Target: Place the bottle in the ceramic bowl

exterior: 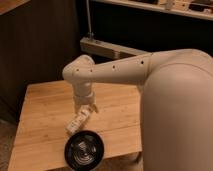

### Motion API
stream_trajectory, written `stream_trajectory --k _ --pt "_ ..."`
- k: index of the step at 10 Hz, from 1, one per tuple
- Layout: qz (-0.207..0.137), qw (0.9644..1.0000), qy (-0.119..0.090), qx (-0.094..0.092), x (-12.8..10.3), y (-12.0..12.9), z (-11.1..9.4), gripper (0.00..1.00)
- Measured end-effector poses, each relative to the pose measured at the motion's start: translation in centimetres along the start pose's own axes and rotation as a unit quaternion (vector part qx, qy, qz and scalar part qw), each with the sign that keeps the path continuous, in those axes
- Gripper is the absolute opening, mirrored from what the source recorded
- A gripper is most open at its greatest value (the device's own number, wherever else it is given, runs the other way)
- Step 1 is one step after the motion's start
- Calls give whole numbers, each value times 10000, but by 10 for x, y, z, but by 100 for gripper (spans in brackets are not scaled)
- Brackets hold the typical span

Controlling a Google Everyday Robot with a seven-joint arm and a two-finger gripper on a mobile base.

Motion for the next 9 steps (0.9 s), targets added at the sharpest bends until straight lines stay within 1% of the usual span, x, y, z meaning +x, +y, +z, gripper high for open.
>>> stream_trajectory --k 2,3,5,7,9 --pt "268 9994 98 189 -4 9 26 65" --pt "364 9990 127 245 -6 10 34 65" --pt "543 9979 240 246 -9 16 48 65" --pt "759 9961 412 185 -13 21 65 65" --pt "894 9943 579 70 -14 25 77 65"
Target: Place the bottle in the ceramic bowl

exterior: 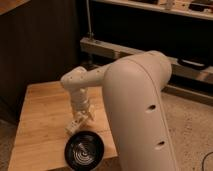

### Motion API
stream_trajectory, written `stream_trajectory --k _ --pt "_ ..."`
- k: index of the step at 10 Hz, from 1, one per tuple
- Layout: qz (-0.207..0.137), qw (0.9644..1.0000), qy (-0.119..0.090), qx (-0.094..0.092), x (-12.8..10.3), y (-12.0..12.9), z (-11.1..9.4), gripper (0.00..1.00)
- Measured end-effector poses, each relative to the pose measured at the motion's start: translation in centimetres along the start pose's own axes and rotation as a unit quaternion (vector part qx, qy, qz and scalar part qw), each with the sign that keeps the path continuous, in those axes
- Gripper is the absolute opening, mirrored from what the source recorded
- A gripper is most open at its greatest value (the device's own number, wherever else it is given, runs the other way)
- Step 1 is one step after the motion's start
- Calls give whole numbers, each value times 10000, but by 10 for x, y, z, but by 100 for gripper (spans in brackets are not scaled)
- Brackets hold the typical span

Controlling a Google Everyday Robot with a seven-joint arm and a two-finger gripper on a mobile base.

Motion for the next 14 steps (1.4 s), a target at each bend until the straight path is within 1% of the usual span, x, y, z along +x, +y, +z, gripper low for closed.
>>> stream_trajectory --k 1,2,4,6,9,12,14 --pt "38 9999 91 -82 -1 4 5 65" --pt "63 9998 137 -155 -1 7 8 65" --pt "107 9993 225 -290 -3 13 10 65" --pt "114 9987 299 -384 -2 19 11 65" --pt "72 9985 352 -422 2 31 14 65" --pt "58 9985 387 -391 5 36 23 65" --pt "58 9985 407 -361 9 37 32 65"
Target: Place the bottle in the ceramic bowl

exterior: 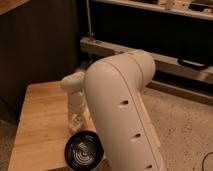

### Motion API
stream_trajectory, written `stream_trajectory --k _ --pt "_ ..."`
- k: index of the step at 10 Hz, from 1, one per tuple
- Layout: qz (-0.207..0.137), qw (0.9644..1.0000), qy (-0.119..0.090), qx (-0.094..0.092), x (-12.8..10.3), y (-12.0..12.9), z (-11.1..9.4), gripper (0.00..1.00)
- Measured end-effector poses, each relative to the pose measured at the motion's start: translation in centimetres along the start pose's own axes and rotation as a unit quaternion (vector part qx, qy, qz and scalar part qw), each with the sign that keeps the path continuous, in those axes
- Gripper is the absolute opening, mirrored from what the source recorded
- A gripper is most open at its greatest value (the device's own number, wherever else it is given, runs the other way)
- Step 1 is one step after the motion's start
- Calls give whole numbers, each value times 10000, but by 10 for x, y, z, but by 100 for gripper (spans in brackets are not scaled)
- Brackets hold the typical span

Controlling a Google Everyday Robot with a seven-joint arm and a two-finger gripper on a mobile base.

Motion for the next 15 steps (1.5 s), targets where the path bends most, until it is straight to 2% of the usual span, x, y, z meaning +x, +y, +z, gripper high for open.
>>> stream_trajectory --k 2,3,5,7,8,11,13,15 --pt "-4 10000 33 9 1 -3 11 64" --pt "-30 10000 54 -5 2 -3 16 57" --pt "-128 9999 71 -54 3 -3 20 37" --pt "-277 9995 12 -129 5 -2 16 15" --pt "-363 9992 -26 -183 6 -2 10 10" --pt "-674 9965 -297 -394 14 -9 -33 9" --pt "-915 9930 -456 -596 30 -31 -69 9" --pt "-1092 9898 -375 -836 50 -60 -82 9"
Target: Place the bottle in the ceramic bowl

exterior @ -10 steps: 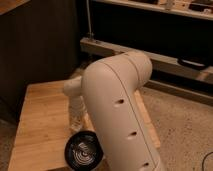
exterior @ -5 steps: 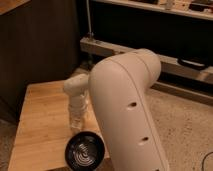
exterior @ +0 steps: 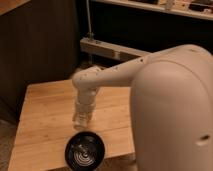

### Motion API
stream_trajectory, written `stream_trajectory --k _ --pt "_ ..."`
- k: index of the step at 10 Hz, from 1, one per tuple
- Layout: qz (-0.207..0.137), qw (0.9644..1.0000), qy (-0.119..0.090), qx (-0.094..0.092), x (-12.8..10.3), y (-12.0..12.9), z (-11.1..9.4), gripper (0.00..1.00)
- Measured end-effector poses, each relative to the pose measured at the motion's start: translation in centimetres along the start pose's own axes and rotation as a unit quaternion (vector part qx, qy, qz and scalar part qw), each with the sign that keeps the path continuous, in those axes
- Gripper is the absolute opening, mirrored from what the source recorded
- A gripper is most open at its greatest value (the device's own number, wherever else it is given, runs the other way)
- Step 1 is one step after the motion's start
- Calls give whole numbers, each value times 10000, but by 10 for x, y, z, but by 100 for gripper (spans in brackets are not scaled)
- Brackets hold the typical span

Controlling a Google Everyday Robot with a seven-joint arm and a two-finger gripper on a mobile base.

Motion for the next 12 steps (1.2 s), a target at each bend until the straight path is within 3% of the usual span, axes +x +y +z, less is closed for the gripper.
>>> stream_trajectory --k 3,5,7,8,9,11,12 --pt "-393 9986 232 -254 53 -4 -3 9" --pt "-808 9951 329 -463 84 2 -13 9" --pt "-1512 9849 476 -698 116 11 -19 11" --pt "-1698 9809 565 -765 125 9 -18 18" --pt "-1833 9772 661 -845 132 4 -16 27" --pt "-2453 9619 760 -936 148 -5 -8 49" --pt "-2632 9569 791 -939 152 -9 -2 60"
